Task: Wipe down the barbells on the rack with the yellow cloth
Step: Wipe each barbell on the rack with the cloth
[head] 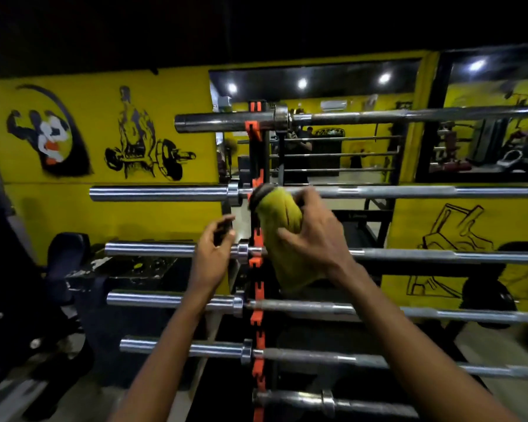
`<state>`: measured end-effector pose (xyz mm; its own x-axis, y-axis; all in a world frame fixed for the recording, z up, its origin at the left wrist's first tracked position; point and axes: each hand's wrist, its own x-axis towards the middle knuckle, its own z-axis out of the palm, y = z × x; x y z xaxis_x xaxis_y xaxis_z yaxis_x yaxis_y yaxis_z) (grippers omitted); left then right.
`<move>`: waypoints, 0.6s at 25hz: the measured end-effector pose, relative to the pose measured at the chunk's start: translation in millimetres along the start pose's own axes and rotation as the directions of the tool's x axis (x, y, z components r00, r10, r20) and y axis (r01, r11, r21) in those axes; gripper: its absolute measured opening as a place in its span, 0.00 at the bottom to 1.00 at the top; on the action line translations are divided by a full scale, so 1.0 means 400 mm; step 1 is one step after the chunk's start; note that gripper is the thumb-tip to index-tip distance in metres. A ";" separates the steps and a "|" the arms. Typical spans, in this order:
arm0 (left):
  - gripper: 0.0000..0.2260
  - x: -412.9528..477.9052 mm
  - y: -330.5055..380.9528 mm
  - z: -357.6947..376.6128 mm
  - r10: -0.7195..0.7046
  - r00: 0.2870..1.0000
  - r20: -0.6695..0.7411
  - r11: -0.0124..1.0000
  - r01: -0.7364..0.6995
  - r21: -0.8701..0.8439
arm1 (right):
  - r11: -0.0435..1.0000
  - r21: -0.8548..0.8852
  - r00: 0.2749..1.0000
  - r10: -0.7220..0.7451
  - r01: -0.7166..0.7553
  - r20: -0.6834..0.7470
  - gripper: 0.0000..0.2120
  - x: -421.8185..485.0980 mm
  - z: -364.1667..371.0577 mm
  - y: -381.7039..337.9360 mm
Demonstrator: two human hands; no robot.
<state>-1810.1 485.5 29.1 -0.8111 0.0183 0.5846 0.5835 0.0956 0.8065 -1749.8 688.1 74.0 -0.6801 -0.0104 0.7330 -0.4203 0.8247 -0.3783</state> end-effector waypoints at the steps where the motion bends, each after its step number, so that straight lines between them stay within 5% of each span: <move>1: 0.12 0.071 0.007 -0.013 0.027 0.999 -0.041 0.999 -0.025 0.033 | 0.996 -0.069 0.996 -0.065 0.060 -0.069 0.27 0.076 -0.007 0.001; 4: 0.11 0.279 0.036 -0.054 0.142 0.982 -0.121 0.972 -0.115 0.204 | 0.938 -0.300 0.944 -0.245 0.173 -0.221 0.34 0.313 -0.034 0.000; 8: 0.14 0.504 0.064 -0.109 0.277 0.937 -0.215 0.879 -0.156 0.451 | 0.824 -0.540 0.840 -0.409 0.172 -0.356 0.30 0.597 -0.058 -0.033; 11: 0.19 0.608 0.071 -0.139 0.288 0.943 -0.164 0.781 -0.133 0.610 | 0.743 -0.630 0.857 -0.460 0.229 -0.231 0.27 0.724 -0.012 -0.064; 15: 0.20 0.704 0.030 -0.172 0.269 0.962 -0.047 0.664 -0.151 0.732 | 0.785 -0.543 0.954 -0.269 0.299 0.136 0.29 0.767 0.089 -0.033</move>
<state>-2028.8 423.5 209.3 -0.6211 -0.0030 0.7837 0.4795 0.7895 0.3830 -1974.2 654.0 283.6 -0.6169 -0.3086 0.7240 -0.2071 0.9512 0.2289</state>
